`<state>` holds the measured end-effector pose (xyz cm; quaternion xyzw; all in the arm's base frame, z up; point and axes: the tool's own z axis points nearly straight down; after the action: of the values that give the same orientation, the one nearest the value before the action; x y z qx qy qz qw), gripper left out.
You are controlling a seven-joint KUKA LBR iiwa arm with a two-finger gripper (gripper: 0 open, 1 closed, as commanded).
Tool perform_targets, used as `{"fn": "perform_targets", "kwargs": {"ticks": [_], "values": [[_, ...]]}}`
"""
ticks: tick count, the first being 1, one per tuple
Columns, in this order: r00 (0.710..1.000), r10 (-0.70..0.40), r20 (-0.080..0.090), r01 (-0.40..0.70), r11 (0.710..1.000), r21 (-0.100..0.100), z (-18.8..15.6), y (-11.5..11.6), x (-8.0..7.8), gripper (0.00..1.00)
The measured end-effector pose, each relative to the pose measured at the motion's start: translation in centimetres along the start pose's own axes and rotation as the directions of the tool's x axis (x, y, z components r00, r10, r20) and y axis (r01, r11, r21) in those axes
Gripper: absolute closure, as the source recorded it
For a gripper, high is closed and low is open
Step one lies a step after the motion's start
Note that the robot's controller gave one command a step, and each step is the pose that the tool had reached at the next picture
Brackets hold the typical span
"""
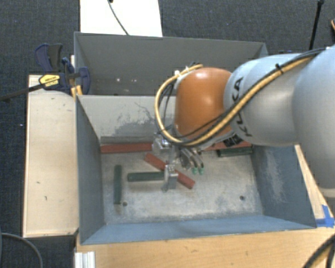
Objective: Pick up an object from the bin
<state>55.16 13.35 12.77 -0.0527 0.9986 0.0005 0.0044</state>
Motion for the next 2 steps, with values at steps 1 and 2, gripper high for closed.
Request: {"fn": "perform_targets", "kwargs": {"ticks": [1, 2], "values": [[0.988, -0.156, -0.01, 0.156, 0.988, -0.002, 5.87, 2.64, 0.26, 0.0], [0.989, -0.148, -0.008, 0.148, 0.989, -0.002, 5.74, 2.56, 0.16, 1.0]]}}
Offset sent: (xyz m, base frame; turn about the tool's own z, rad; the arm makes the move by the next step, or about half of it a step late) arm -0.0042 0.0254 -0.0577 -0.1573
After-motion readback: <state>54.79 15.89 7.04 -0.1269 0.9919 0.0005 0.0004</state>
